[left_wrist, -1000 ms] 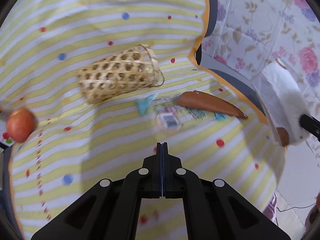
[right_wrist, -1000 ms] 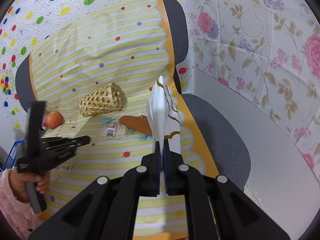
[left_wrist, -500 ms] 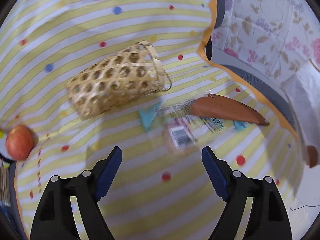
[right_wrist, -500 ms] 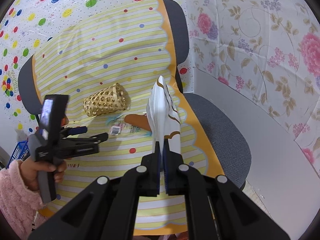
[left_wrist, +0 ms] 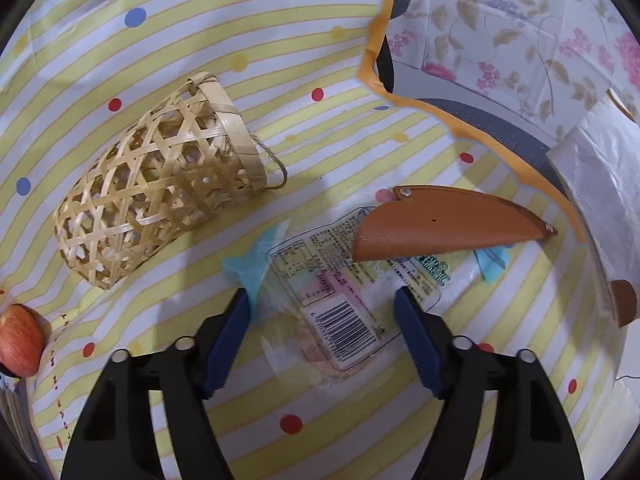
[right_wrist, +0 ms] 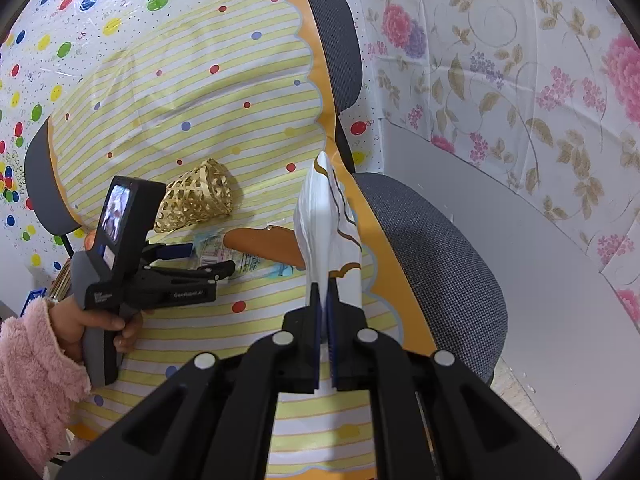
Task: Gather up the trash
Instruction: 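Grasp the clear plastic wrapper with the left tool, then carry the wrapper with the left tool while the right tool carries the paper toward the bin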
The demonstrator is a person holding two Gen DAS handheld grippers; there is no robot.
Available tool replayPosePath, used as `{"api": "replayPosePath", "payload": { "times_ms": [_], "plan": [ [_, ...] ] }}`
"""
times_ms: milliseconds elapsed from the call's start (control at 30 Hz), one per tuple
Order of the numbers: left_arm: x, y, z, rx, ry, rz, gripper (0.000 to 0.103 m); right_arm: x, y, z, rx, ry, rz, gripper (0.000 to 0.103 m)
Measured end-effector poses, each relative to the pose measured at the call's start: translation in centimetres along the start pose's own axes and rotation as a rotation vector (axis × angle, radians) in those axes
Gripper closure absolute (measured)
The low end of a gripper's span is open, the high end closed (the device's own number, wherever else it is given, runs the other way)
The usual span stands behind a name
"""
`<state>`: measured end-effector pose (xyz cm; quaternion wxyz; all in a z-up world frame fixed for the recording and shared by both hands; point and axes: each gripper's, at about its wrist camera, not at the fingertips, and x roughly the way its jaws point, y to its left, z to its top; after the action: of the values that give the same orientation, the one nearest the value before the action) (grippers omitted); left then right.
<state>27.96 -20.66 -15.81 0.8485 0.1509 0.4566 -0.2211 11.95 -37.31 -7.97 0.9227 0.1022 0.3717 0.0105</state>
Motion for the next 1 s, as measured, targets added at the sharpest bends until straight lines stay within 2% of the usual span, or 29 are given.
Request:
{"api": "replayPosePath", "payload": {
  "times_ms": [33,67,133,167,200,300,433,567,667,767,1000],
  "plan": [
    [-0.2,0.1,-0.1,-0.005,-0.007,0.017,0.051,0.0,0.0,-0.1,0.002,0.001,0.001,0.100],
    [-0.4,0.2,-0.3,-0.009,-0.014,0.032,0.071,0.0,0.1,-0.1,0.002,0.002,0.001,0.100],
    [-0.9,0.3,-0.8,-0.011,-0.026,0.030,0.084,-0.3,0.2,-0.3,0.001,0.003,0.001,0.100],
    [-1.3,0.2,-1.2,-0.011,-0.035,0.030,0.096,-0.4,0.2,-0.3,0.001,0.003,0.001,0.100],
    [-1.6,0.2,-1.6,-0.017,-0.038,0.016,0.098,-0.7,0.3,-0.4,-0.001,0.002,0.001,0.100],
    [-3.8,1.0,-3.0,-0.088,-0.061,-0.057,0.100,-1.8,0.8,-0.5,-0.006,-0.011,-0.001,0.100],
    [-8.9,2.7,-4.8,-0.171,-0.150,-0.117,0.101,-3.8,1.5,-0.6,-0.018,-0.040,-0.001,0.100],
    [-14.4,3.4,-6.9,-0.196,-0.242,-0.095,0.100,-5.7,2.3,-0.9,-0.023,-0.063,0.013,0.100],
    [-18.7,4.1,-8.6,-0.212,-0.326,-0.037,0.100,-6.6,2.9,-1.3,-0.024,-0.071,0.018,0.100],
    [-21.8,4.5,-9.8,-0.236,-0.375,-0.040,0.100,-7.6,3.4,-2.0,-0.020,-0.075,0.018,0.100],
    [-26.2,0.6,-13.3,-0.195,-0.438,-0.024,0.100,-10.4,4.7,-4.5,-0.017,-0.078,0.018,0.100]
  ]
}}
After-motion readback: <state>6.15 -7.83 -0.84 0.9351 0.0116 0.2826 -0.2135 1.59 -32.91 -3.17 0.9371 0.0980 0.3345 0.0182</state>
